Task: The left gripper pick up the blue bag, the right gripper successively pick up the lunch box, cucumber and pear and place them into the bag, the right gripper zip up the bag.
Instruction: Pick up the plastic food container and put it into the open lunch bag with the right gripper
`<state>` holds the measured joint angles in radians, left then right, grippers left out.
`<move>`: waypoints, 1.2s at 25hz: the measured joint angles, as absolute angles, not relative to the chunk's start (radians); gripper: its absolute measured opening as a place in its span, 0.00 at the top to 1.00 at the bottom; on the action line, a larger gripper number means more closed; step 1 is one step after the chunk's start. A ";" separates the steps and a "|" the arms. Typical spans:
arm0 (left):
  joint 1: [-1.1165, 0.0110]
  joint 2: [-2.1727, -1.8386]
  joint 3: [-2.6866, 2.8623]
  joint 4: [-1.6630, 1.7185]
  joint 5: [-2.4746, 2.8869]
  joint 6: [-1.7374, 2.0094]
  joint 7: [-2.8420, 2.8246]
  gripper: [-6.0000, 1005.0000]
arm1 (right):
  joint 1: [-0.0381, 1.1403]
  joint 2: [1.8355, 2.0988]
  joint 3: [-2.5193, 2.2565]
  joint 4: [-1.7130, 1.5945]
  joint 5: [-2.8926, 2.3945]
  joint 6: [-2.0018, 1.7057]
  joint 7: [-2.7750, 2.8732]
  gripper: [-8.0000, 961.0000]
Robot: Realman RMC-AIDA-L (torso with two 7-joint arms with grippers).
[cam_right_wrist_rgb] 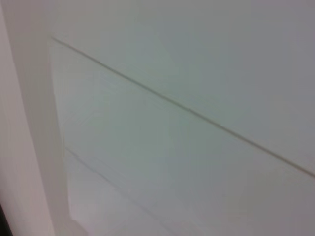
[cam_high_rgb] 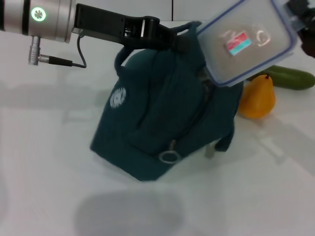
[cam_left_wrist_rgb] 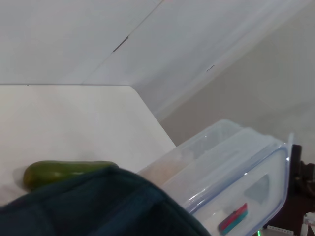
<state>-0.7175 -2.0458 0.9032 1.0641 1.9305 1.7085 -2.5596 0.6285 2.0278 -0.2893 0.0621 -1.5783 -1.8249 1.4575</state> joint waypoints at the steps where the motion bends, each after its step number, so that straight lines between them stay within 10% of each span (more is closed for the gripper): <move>1: -0.718 -2.046 0.903 1.064 1.930 1.708 -2.559 0.93 | 0.633 2.028 -0.296 0.066 -1.578 -1.817 1.455 0.89; 30: -0.716 -2.045 0.898 1.057 1.829 1.692 -2.552 0.93 | 0.647 2.028 -0.326 0.090 -1.605 -1.757 1.379 0.89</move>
<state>-0.7160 -2.0446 0.8975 1.0565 1.8294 1.6918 -2.5522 0.6473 2.0276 -0.3264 0.0897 -1.6052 -1.7567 1.3791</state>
